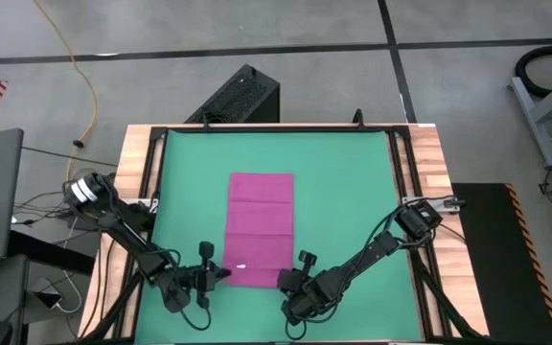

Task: Roll towel
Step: Roll the pink towel

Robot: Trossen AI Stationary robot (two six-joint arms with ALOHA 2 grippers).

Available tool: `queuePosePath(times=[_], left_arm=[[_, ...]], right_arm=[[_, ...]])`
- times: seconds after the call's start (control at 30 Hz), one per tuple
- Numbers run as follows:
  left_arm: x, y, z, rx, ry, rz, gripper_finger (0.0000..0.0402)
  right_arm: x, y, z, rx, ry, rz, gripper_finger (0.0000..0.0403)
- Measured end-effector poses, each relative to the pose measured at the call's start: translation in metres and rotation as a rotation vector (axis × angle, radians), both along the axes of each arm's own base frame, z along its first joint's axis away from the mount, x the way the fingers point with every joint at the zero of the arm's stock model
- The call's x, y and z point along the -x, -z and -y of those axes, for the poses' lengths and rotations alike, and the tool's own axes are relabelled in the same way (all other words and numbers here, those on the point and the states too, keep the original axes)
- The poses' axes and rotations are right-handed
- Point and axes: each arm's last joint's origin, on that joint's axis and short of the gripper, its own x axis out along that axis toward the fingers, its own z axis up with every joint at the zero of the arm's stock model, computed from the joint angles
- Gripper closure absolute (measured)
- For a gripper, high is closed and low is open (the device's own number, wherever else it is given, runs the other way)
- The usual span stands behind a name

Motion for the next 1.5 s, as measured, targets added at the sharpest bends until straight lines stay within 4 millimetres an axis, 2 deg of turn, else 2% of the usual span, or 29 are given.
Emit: queuePosePath(times=[0.4, 0.8, 0.9, 1.13, 1.3, 1.4, 1.5], left_arm=[[0.004, 0.008, -0.002, 0.087, -0.013, -0.086, 0.0401], [0.003, 0.012, -0.008, 0.097, -0.064, -0.120, 0.0401], [0.003, 0.012, -0.008, 0.096, -0.066, -0.121, 0.0401], [0.002, 0.012, -0.010, 0.085, -0.072, -0.131, 0.0401], [0.002, 0.013, -0.010, 0.084, -0.073, -0.132, 0.0401], [0.002, 0.012, -0.010, 0.084, -0.074, -0.132, 0.0401], [0.002, 0.012, -0.010, 0.085, -0.074, -0.132, 0.0401]], right_arm=[[0.000, 0.000, 0.000, -0.001, 0.000, 0.003, 0.0393], [0.002, -0.001, -0.002, 0.113, 0.004, 0.046, 0.0337], [0.005, -0.007, -0.004, 0.155, -0.013, 0.064, 0.0328], [0.015, -0.037, -0.012, 0.241, -0.082, 0.126, 0.0299], [0.021, -0.047, -0.029, 0.307, -0.278, 0.120, 0.0276], [0.024, -0.043, -0.039, 0.347, -0.368, 0.154, 0.0274], [0.026, -0.027, -0.037, 0.333, -0.369, 0.220, 0.0279]])
